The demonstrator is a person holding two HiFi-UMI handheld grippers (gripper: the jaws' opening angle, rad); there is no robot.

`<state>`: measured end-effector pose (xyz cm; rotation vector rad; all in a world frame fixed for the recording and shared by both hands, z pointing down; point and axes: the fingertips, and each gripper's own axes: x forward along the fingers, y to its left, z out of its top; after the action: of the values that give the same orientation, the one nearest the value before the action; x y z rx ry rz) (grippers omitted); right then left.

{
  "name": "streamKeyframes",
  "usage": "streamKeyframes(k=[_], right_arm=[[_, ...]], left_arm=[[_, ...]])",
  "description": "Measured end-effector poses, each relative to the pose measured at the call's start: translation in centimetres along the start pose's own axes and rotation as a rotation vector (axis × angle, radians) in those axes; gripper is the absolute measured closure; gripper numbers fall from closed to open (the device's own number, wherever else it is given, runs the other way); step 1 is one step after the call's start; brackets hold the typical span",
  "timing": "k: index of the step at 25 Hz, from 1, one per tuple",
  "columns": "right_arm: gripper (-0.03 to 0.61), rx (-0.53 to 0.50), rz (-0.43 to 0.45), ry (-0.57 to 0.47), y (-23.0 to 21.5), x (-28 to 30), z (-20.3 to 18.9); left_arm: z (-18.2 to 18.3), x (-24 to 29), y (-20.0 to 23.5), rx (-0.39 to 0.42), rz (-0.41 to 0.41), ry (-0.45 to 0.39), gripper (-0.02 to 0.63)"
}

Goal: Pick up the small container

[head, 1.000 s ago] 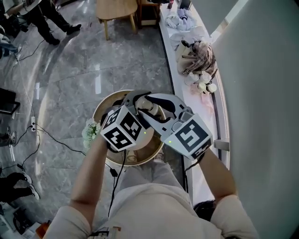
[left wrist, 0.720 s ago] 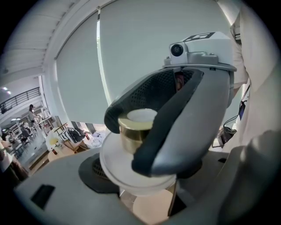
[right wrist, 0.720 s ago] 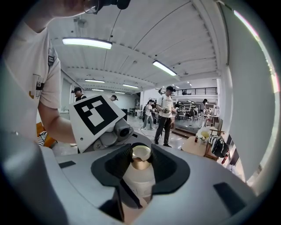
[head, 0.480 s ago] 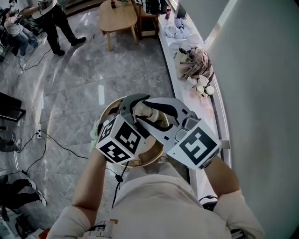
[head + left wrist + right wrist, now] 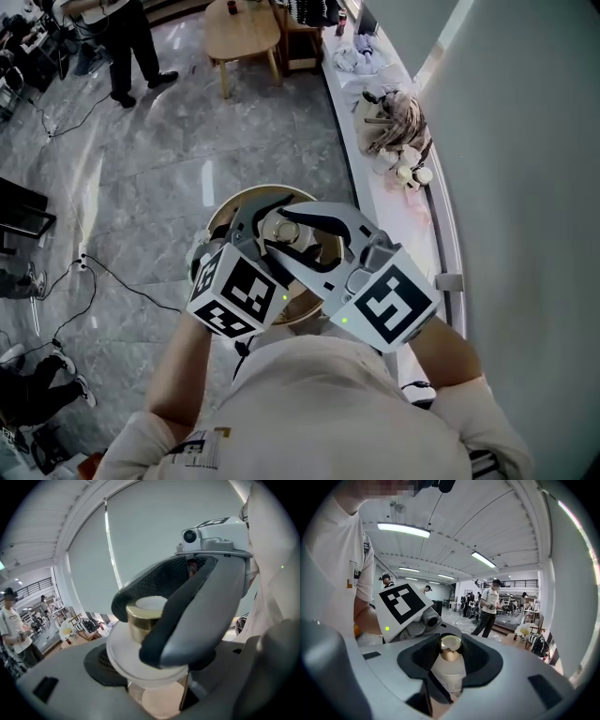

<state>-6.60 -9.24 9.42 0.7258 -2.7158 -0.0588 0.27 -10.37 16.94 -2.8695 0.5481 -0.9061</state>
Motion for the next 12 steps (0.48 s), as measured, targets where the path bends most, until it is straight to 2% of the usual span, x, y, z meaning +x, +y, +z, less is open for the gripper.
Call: streamKeyframes(k=[3, 12], right_arm=[[0.436, -0.003, 0.013, 0.003, 0.8, 0.0, -0.5], [0.436, 0.043, 0.03, 0.045, 2.1, 0.4, -2.3]], left_arm=[[-0.6, -0.1, -0.7, -0.008, 0.01, 0.001, 0.275], [-2.5, 0.2, -2.3, -0.027, -0.034, 0.017, 0.275]])
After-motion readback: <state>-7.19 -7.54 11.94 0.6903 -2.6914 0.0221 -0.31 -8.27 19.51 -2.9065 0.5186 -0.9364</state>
